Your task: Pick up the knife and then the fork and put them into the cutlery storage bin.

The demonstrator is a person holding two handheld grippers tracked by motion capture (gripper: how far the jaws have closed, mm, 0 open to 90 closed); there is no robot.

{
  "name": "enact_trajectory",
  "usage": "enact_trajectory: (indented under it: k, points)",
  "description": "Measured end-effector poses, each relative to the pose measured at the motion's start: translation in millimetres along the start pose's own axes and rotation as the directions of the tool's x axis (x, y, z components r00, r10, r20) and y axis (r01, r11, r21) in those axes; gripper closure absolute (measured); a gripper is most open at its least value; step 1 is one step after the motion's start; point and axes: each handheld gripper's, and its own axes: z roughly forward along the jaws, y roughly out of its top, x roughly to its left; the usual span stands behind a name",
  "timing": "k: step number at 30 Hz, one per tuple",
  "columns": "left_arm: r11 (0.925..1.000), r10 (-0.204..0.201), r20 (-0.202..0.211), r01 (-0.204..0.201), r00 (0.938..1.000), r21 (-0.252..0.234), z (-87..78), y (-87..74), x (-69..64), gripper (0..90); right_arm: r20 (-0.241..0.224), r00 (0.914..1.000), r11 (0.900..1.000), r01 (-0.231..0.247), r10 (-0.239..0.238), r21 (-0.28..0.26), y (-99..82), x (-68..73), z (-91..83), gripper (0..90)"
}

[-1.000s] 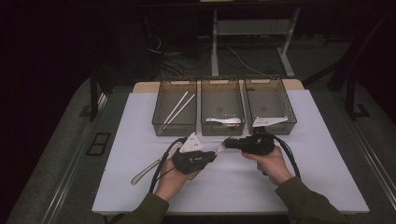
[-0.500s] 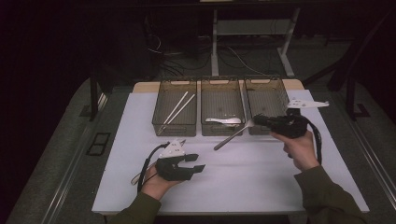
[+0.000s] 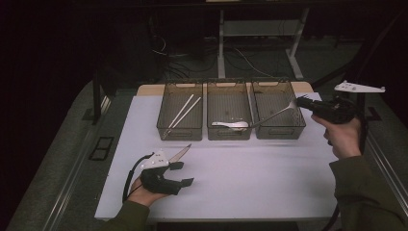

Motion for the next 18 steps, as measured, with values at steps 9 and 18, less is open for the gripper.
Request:
enact_trajectory:
  k: [9, 18]
  points:
    - [1.0000, 0.001, -0.021, -0.001, 0.9998, 0.005, 5.4, -3.2, 2.6, 13.2, 0.109, 0.9940, 0.9993, 0.002, -0.006, 0.038, 9.4, -25.3, -5.2, 87.5]
    - [1.0000, 0.001, -0.015, -0.001, 0.9999, 0.005, 6.5, -3.0, 1.8, 12.9, 0.135, 0.9899, 0.9841, 0.019, -0.044, 0.177, 4.2, -33.8, 24.3, 87.5]
